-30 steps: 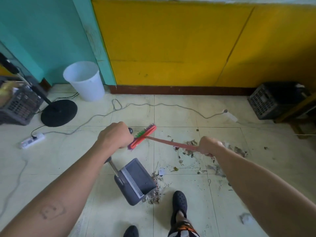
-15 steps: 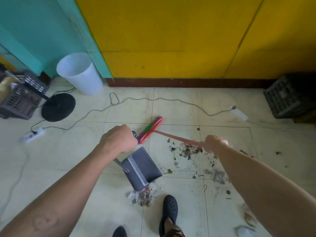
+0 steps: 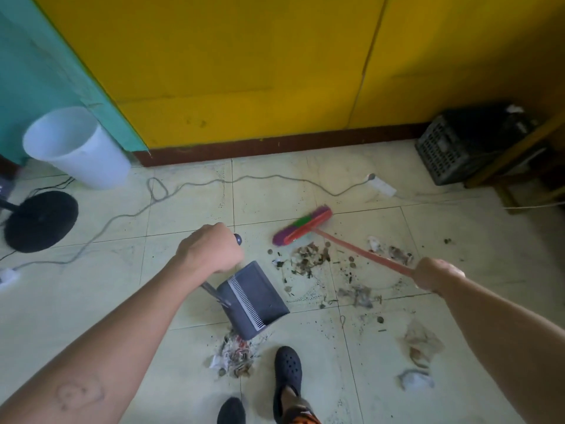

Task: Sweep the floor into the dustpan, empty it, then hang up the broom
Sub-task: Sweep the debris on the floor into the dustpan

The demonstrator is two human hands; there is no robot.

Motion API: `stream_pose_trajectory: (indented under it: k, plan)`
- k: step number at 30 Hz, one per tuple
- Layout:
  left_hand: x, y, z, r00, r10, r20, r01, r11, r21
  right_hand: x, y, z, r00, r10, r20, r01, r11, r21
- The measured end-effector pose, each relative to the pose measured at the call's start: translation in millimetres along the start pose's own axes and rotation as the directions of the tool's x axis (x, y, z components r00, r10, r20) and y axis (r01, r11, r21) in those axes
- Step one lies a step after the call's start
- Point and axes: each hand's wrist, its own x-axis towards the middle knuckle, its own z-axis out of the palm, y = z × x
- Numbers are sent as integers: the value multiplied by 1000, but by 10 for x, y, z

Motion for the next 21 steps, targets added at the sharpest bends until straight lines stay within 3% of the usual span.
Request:
stream_pose_trajectory:
  k: [6, 13, 16, 18, 21]
  plan:
    - [-145, -140, 84, 999, 54, -6, -54, 998, 9, -505, 17, 613, 962, 150, 227, -177, 979, 101]
    - [-503, -724, 177, 992, 108, -68, -109, 994, -7, -1544, -805, 1365, 917, 58, 394, -230, 886, 403]
    - [-750, -1120, 247, 992, 103, -67, -104, 994, -14, -1974, -1170, 1749, 892, 79, 445, -283, 865, 414]
    - [-878, -1383, 288, 992, 97, -86, -98, 995, -17, -2274, -1332, 1929, 882, 63, 468, -273, 877, 396]
    - [-998, -1691, 341, 990, 86, -114, -87, 996, -6, -2625, -1456, 2134, 910, -33, 413, -130, 924, 359]
